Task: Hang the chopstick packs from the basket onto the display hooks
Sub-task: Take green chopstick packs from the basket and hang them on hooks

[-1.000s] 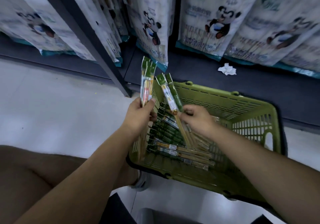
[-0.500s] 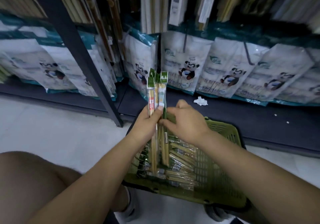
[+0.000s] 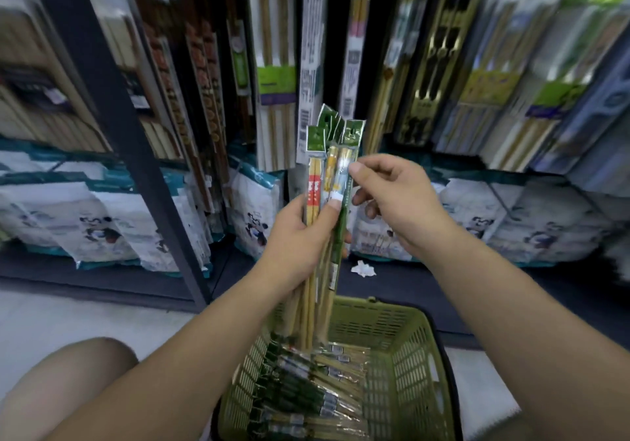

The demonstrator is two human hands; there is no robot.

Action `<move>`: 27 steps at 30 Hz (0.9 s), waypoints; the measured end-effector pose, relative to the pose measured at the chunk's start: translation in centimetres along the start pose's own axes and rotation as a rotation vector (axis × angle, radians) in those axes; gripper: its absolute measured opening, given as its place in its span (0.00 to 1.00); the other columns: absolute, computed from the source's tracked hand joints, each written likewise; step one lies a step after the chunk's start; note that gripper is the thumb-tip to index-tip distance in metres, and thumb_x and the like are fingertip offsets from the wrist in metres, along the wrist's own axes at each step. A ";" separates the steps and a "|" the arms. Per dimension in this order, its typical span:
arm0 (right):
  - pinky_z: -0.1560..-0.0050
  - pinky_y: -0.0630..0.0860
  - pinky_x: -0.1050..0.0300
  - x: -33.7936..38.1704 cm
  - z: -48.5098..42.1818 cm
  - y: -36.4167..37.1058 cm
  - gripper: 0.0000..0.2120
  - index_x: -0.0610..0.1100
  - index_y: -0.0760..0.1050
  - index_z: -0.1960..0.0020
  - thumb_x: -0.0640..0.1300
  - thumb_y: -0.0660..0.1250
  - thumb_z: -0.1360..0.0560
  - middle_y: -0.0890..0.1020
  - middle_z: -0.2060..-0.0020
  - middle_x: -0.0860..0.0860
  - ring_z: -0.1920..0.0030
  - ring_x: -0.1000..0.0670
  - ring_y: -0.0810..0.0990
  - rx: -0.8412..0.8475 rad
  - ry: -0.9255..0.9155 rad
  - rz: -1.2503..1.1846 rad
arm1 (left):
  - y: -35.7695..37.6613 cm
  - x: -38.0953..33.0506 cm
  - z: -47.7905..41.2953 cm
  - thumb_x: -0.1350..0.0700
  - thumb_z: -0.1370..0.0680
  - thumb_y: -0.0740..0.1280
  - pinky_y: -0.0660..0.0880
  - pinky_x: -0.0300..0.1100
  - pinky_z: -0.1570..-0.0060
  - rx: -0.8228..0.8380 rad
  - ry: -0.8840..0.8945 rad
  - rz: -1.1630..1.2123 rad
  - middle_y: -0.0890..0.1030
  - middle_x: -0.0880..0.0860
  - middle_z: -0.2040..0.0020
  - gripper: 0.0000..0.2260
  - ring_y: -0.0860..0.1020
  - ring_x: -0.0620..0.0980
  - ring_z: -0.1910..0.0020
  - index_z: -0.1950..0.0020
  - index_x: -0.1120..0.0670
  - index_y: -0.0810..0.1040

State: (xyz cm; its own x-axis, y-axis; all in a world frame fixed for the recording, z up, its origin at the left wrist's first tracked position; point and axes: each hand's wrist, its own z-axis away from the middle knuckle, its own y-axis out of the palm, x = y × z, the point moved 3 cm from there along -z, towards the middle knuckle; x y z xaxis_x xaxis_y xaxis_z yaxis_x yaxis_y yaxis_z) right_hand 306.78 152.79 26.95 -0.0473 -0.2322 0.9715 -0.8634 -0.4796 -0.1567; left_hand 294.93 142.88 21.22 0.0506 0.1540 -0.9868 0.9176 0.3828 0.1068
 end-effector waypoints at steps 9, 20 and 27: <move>0.70 0.72 0.65 10.0 -3.6 -3.6 0.05 0.51 0.77 0.49 0.41 0.69 0.20 0.77 0.70 0.55 0.69 0.57 0.75 -0.136 -0.235 0.047 | 3.2 -9.2 -4.9 0.53 0.20 0.72 0.81 0.42 0.66 0.051 0.140 0.067 0.87 0.57 0.57 0.06 0.87 0.53 0.63 0.46 0.52 0.79; 0.62 0.70 0.58 12.7 -5.8 -4.4 0.08 0.46 0.79 0.57 0.47 0.69 0.20 0.75 0.68 0.52 0.66 0.54 0.73 -0.249 -0.279 -0.050 | 4.2 -10.4 -7.4 0.50 0.22 0.74 0.81 0.36 0.58 -0.055 0.276 -0.040 0.87 0.42 0.53 0.06 0.86 0.41 0.55 0.46 0.46 0.81; 0.61 0.72 0.57 13.5 -7.5 -4.8 0.11 0.53 0.83 0.61 0.47 0.68 0.20 0.76 0.70 0.57 0.65 0.55 0.74 -0.366 -0.250 -0.101 | 3.2 -10.2 -8.4 0.42 0.24 0.74 0.75 0.31 0.50 -0.131 0.281 -0.077 0.84 0.32 0.48 0.12 0.81 0.32 0.49 0.42 0.41 0.80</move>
State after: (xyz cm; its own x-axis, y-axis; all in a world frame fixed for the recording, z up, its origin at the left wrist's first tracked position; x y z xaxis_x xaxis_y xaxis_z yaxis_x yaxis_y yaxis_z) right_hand 306.54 158.31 42.12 0.1301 -0.4184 0.8989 -0.9803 -0.1900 0.0535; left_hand 294.03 150.18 32.67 -0.1444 0.3591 -0.9221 0.8550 0.5144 0.0664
